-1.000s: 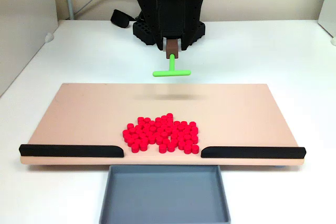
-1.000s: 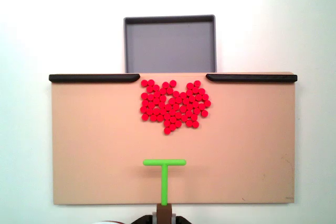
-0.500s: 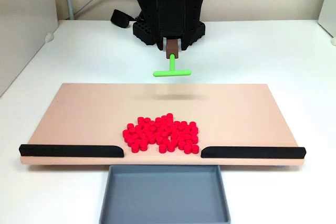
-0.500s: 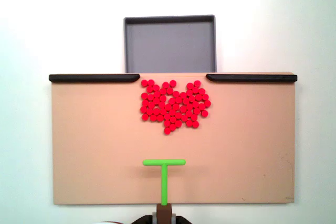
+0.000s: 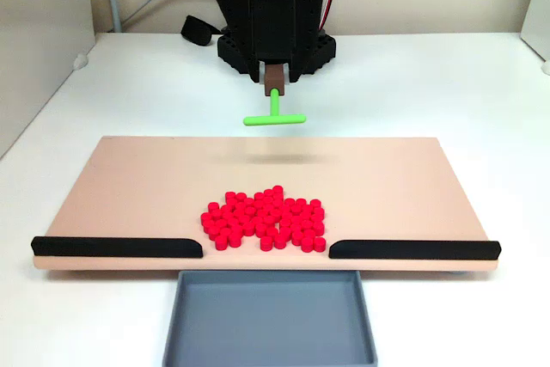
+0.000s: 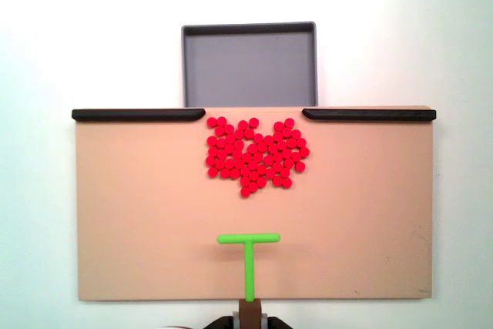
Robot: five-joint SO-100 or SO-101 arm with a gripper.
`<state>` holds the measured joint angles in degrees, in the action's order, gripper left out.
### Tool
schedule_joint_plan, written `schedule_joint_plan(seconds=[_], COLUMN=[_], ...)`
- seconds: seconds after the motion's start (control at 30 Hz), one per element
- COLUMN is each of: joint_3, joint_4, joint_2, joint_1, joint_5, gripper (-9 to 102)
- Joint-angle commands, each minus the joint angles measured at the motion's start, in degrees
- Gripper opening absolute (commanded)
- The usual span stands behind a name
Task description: Gather the bottom side granules
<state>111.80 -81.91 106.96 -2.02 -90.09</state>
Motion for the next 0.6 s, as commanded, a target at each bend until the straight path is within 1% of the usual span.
schedule_joint_plan(seconds=[0.0,0.17,0.23,0.57], joint_3=[-0.18,0.79,2.72,10.11], joint_4=[0.26,0.7,3.08,8.61], joint_2=[1.76,1.67,2.64,4.75], joint_1=[-0.62,-0.88,-0.62,-0.88], joint_5=[-0.53,-0.88,-0.09,-1.58], gripper=[0,0,0,0])
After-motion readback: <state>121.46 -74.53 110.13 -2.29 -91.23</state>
